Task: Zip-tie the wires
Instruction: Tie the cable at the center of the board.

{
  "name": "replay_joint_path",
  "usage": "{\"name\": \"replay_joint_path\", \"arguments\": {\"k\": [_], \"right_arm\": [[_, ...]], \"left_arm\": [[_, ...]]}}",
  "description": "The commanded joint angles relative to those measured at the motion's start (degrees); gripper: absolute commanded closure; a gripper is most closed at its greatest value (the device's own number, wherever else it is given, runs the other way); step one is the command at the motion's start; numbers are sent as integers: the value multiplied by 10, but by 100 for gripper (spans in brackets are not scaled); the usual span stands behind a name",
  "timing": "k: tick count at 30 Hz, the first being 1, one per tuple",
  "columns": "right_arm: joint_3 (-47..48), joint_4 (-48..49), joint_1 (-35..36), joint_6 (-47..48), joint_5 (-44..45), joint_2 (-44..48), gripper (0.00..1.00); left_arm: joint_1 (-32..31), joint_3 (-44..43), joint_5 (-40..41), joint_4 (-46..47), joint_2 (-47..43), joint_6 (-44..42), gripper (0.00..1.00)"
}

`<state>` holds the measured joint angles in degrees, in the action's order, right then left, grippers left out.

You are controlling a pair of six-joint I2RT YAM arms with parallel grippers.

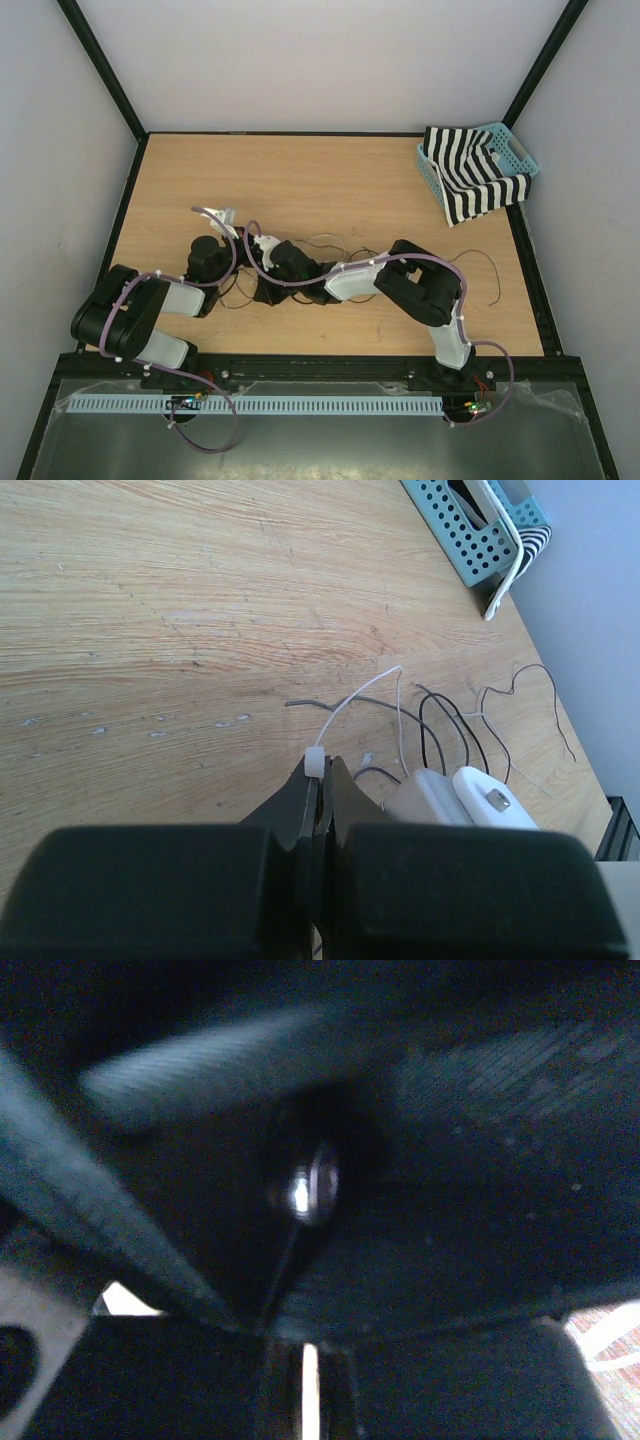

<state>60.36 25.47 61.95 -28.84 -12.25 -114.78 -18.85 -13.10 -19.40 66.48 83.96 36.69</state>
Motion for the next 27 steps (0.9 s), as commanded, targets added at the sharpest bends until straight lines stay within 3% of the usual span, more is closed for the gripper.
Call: {"name": "replay_joint_path", "arguments": {"k": [1,7,15,23,27], "right_arm": [[2,41,5,25,-23,5,87],[-37,34,5,63,-67,49,54],[-107,-24,3,116,-56,154,44],[-198,-73,-38,198,65,335,29],[-235,-58,-55,300,128,389,2]], "left_arm": [[-7,1,-23,21,-9,3,100],[-7,-6,-35,20,-5,6,100],[-7,-9,-41,20,3,4,100],[-7,-16,-59,18,17,8,100],[-7,-21,-74,15,26,12,100]]}}
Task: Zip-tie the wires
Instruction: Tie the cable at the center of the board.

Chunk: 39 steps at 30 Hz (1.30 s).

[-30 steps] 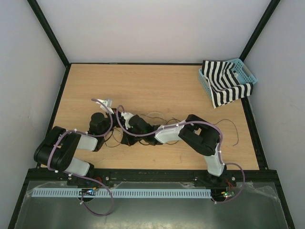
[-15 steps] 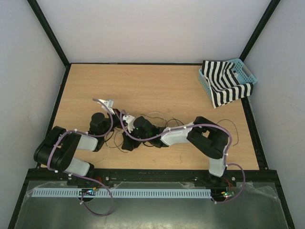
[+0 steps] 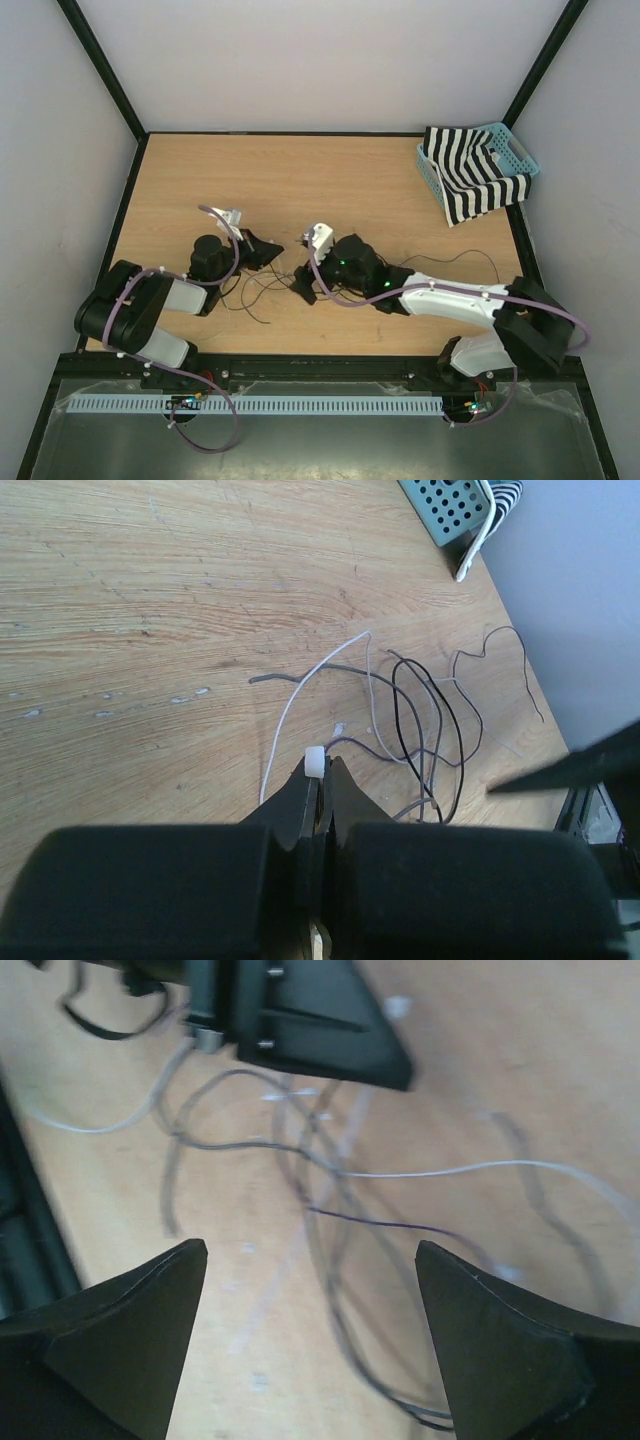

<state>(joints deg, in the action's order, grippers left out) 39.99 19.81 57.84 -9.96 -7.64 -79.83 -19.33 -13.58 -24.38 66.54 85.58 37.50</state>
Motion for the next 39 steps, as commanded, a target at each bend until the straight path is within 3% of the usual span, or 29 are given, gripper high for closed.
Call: {"name": "replay_joint_path", "arguments": {"k": [1,4,11,23,31,39], "right_arm": [[-38,4,-14,145,90,48,0],[-64,22,-14,226,92,68,1],[-91,62,-14,317,62,39,1],[-55,86,17,351,42,-79,1],[-23,107,17,376,102,-140,1],[47,88,9,383,91,-203,1]], "left_arm": [[-2,-18,-26,13,11,5,100],[-1,-21,-36,3,11,9,100],[-1,-22,-40,-17,11,14,100],[-1,-28,-54,-24,11,25,100],[-2,-27,-58,-38,12,23,100],[-3,-30,-54,-46,18,27,100]]}}
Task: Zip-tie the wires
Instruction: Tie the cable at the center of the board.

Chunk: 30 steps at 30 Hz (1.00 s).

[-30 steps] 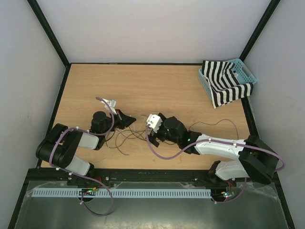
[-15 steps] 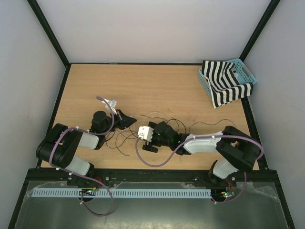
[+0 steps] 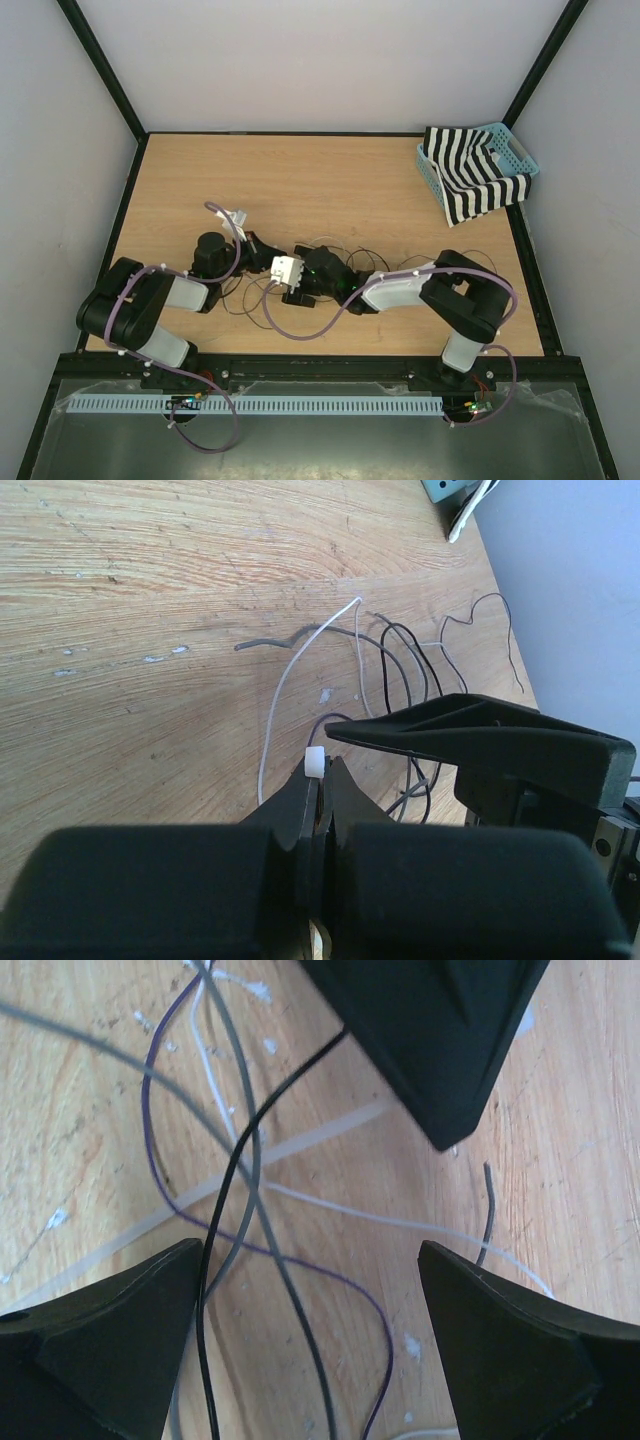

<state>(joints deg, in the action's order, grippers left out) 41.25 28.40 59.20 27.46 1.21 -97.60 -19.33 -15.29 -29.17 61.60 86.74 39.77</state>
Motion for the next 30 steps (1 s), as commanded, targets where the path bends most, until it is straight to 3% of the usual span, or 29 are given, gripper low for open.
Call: {"name": "replay_joint_path", "arguments": {"k": [1,19,27,30], "right_arm": [[41,1,-4,5,1,-31,1],[116,29,-27,-62,73,-79,1],[47,23,-26,-31,-40,-31,1],[21,23,-22,-21,-42,-17,1]], "left_arm": [[-3,-12,-5,3,6,4,100],[-4,-12,4,0,30,4,100],[-4,-21,7,0,46,13,100],[-4,-26,3,0,51,16,100]]}}
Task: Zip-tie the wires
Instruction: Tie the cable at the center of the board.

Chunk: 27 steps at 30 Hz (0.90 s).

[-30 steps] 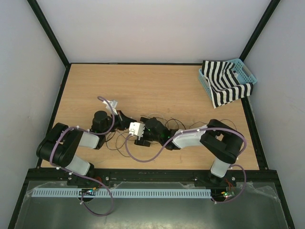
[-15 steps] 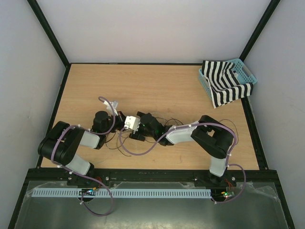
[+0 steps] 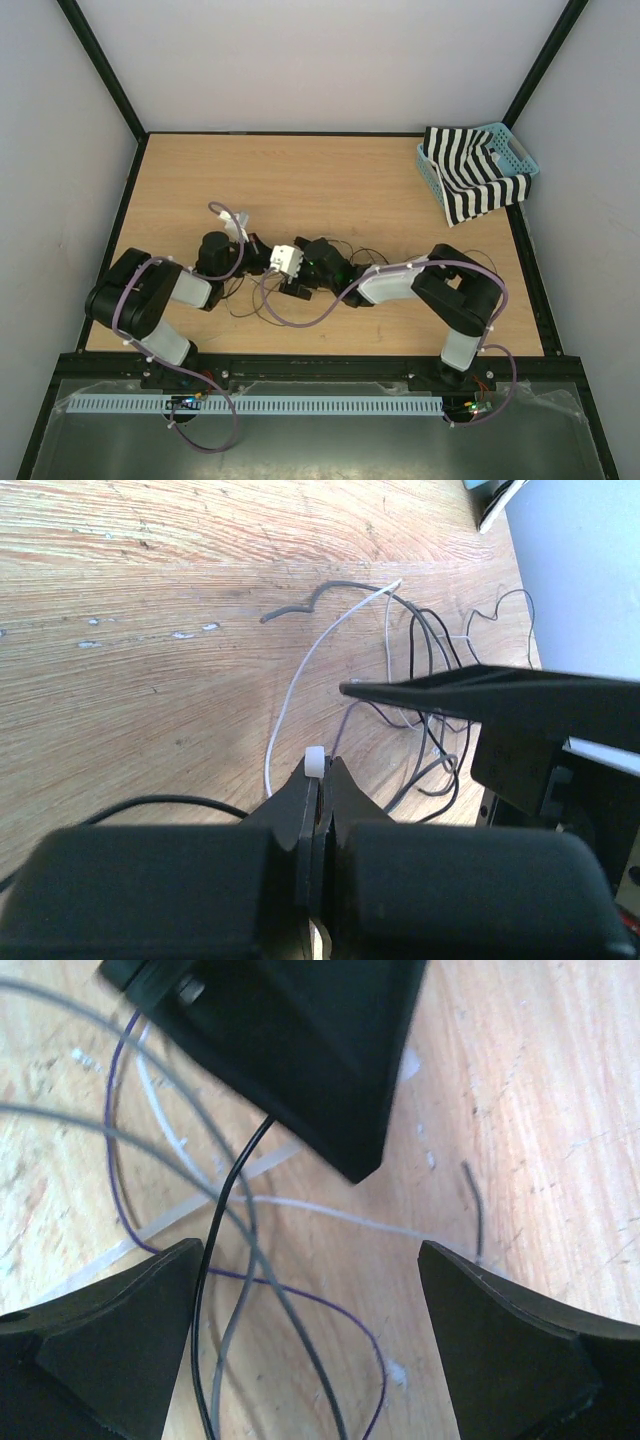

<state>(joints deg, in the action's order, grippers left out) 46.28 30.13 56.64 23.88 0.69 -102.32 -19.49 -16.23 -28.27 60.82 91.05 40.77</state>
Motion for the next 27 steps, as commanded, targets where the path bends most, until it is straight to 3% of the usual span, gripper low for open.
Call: {"name": "replay_joint_path", "arguments": {"k": [1,12,18,23,27], "right_arm": [[-40,8,5,16,-34,38,1],[-164,132,5,40,-27,157,1],[-196,147,6,95,-66,163,1],[-249,224,11,176,-58,159,1],[-243,220,23,231,-44,137,1]], "left_arm": [[-3,-18,-6,8,9,8,100],[-3,-25,-12,8,22,6,100],[-3,-28,-21,7,25,9,100],[-3,-38,-38,-1,27,14,100],[-3,-42,-47,-11,31,17,100]]}}
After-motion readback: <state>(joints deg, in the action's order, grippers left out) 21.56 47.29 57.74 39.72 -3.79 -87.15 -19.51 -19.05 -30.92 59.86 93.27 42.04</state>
